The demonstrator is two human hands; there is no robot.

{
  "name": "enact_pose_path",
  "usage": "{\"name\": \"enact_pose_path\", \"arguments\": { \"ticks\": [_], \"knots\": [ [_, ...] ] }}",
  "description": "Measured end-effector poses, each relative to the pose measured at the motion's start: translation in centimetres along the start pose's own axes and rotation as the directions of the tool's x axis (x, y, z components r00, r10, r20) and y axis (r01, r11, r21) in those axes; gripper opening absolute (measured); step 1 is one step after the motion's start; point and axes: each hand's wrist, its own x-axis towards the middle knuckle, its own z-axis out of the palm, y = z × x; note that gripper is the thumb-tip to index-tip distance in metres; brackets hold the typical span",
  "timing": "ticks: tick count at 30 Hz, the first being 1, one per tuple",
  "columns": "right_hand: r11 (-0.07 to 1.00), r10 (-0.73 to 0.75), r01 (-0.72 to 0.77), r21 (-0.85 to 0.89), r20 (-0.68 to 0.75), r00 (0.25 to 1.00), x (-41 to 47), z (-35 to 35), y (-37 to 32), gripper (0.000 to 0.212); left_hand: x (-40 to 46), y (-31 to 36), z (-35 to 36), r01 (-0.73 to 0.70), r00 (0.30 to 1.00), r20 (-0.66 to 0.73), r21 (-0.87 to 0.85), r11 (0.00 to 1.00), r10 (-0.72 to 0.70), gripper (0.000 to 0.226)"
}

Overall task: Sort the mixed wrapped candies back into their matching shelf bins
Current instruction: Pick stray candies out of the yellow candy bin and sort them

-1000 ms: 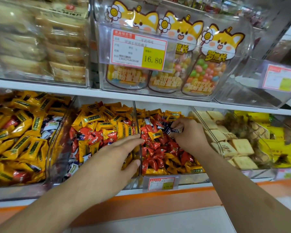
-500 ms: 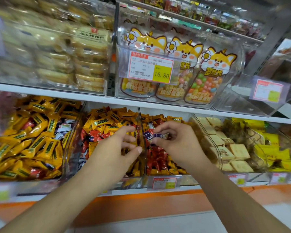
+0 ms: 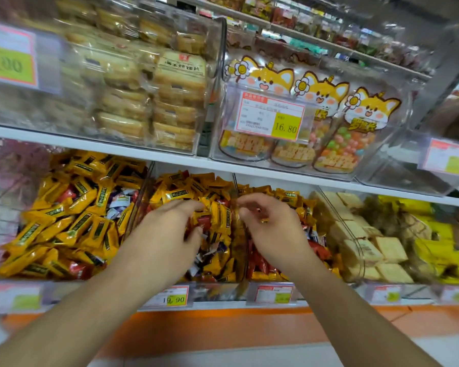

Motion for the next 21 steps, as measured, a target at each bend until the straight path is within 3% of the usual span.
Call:
{"name": "enact_pose_path", "arguments": {
  "ticks": [4, 8, 10, 13, 16, 21],
  "knots": [
    [0.982, 0.046, -0.069, -0.177, -0.129, 0.991, 3.1, -1.5, 4.0, 0.029, 0.2, 1.0, 1.6, -0.154, 0.975, 0.156, -0.042, 0.987, 0.159, 0.054],
    [0.956, 0.107, -0.117, -0.267, -0.053, 0.993, 5.1, -1.7, 7.0, 0.037, 0.3, 1.6, 3.3, -0.198, 0.936, 0.282, -0.075, 0.977, 0.211, 0.06],
    [0.951, 0.067, -0.077, -0.298, -0.043, 0.997, 5.4, -1.3, 8.0, 0.032, 0.3, 1.7, 4.0, -0.209, 0.92, 0.324, -0.074, 0.975, 0.222, 0.061],
    [0.956, -0.006, -0.031, -0.291, -0.127, 0.992, 5.4, -1.7, 8.7, 0.014, 0.6, 1.9, 4.6, -0.222, 0.912, 0.342, -0.055, 0.973, 0.228, 0.061],
    [0.962, 0.025, -0.082, -0.26, -0.214, 0.977, 4.8, -3.5, 8.8, 0.01, 0.7, 2.0, 4.8, -0.231, 0.917, 0.324, -0.05, 0.972, 0.234, 0.06],
    [0.936, 0.106, -0.152, -0.316, -0.158, 0.982, 3.0, -5.0, 9.6, 0.012, 0.5, 2.2, 5.1, -0.219, 0.925, 0.305, -0.056, 0.974, 0.225, 0.061]
  ]
}}
